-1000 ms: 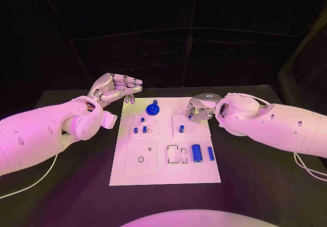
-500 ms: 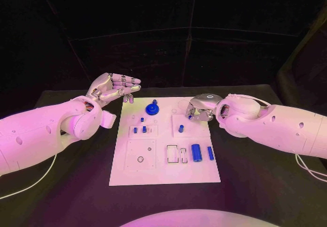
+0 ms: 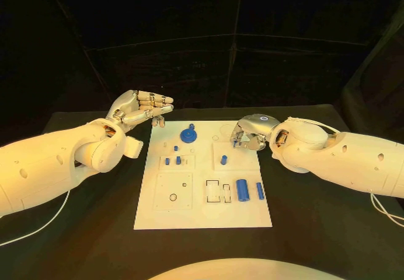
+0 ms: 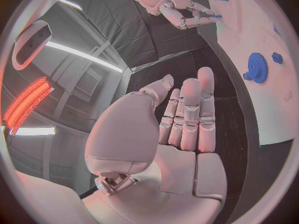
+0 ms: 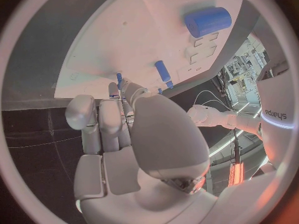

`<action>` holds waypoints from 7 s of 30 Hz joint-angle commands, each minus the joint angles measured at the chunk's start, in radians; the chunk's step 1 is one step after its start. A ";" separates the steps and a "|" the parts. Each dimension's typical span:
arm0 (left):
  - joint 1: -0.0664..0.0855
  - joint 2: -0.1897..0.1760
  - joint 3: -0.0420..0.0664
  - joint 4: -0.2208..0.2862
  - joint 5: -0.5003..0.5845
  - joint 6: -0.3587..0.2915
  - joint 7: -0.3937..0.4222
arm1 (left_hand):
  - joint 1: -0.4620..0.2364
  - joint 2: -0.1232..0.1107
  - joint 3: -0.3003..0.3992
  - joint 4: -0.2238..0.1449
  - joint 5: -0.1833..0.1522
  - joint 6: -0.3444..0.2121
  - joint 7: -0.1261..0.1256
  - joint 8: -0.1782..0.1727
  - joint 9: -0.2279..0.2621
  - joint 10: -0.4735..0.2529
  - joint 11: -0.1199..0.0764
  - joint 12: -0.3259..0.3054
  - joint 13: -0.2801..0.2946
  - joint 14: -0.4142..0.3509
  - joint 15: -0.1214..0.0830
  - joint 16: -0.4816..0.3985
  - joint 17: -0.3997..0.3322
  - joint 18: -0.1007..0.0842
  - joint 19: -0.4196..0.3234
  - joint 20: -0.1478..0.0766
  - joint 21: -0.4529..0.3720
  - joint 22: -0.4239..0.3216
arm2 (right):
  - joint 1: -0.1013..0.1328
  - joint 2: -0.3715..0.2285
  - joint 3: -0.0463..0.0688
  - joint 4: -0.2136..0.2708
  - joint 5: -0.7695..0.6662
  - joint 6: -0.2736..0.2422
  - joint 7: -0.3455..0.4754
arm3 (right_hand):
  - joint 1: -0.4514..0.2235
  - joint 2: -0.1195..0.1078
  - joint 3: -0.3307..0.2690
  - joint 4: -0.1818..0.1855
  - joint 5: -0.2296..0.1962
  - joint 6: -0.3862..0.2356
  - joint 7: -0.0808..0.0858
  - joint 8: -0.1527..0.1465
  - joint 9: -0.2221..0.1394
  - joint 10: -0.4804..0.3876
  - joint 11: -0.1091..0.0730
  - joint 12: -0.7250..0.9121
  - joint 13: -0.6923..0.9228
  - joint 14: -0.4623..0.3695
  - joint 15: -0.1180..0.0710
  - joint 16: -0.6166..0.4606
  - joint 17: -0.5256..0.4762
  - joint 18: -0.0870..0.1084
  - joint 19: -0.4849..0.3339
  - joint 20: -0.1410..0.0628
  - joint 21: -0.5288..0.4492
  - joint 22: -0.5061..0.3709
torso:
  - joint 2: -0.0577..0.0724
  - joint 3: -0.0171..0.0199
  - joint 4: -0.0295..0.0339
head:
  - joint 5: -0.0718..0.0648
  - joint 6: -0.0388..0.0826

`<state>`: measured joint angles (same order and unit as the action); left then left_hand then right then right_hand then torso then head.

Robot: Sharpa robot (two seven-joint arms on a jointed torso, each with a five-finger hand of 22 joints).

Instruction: Assemble the parts on the task board

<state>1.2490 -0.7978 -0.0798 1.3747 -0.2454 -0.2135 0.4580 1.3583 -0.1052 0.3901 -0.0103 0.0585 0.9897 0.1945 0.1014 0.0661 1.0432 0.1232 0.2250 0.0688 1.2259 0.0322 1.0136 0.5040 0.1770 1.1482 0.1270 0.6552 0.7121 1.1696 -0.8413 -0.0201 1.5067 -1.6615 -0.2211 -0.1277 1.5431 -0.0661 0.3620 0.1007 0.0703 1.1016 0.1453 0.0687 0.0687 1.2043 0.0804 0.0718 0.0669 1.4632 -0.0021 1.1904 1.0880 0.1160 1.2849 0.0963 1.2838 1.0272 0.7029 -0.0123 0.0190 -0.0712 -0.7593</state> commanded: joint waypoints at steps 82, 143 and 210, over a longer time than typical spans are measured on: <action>0.000 0.025 0.001 0.006 0.037 0.014 0.003 | -0.010 0.007 -0.014 0.002 -0.004 -0.015 0.004 -0.003 0.000 -0.019 0.003 0.010 0.000 -0.002 0.003 0.001 0.001 0.005 -0.001 0.006 -0.009 -0.005 | -0.132 0.227 0.001 0.100 -0.052 0.010 0.029 | -0.045 -0.021 0.080 -0.038 0.002 -0.006 0.010 -0.004 -0.002 -0.001 0.004 -0.006 -0.001 0.029 0.000 0.015 0.004 -0.007 -0.001 0.006 0.011 0.007 | -0.001 -0.0004 0.0005 | 0.164 -0.053; -0.001 0.018 0.001 -0.002 0.037 0.020 -0.009 | -0.010 0.008 -0.016 0.002 -0.003 -0.017 0.004 -0.002 0.000 -0.021 0.003 0.012 0.000 -0.003 0.004 0.000 -0.001 0.005 -0.001 0.007 -0.010 -0.006 | -0.082 -0.008 0.006 0.242 0.016 -0.106 -0.023 | -0.162 -0.069 -0.065 -0.055 0.045 -0.100 0.022 0.003 0.000 -0.153 0.025 0.083 0.001 0.007 0.018 -0.058 -0.112 0.015 -0.056 0.024 -0.078 -0.124 | 0.000 -0.0027 0.0003 | 0.128 -0.030; -0.003 0.018 0.000 -0.006 0.037 0.028 -0.015 | -0.006 0.010 -0.019 0.000 -0.003 -0.017 0.003 0.000 0.001 -0.024 0.003 0.016 0.001 -0.003 0.003 0.002 -0.001 0.006 0.001 0.007 -0.012 -0.008 | -0.045 -0.063 0.031 0.258 0.025 -0.115 -0.044 | -0.072 0.013 0.020 -0.067 -0.016 0.012 -0.003 0.007 0.002 -0.001 -0.008 0.044 -0.002 0.021 -0.010 -0.024 -0.106 -0.006 0.010 -0.002 -0.009 -0.016 | 0.000 -0.0024 0.0029 | 0.111 -0.024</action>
<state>1.2453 -0.7798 -0.0807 1.3683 -0.2129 -0.1953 0.4402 1.3544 -0.1013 0.3782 -0.0110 0.0585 0.9788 0.1978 0.1009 0.0666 1.0256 0.1270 0.2397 0.0686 1.2260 0.0322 1.0136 0.5045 0.1768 1.1482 0.1270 0.6469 0.7046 1.1224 -0.9008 0.0101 1.7531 -1.6841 -0.2646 -0.1977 1.4646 -0.0482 0.3749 0.0332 0.0524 1.1109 0.1372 0.0781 0.0704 1.1952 0.0715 0.1210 0.0642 1.4666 -0.0056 1.1637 0.9834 0.1160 1.2923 0.0926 1.2720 1.0113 0.7030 -0.0145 0.0210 0.0407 -0.7842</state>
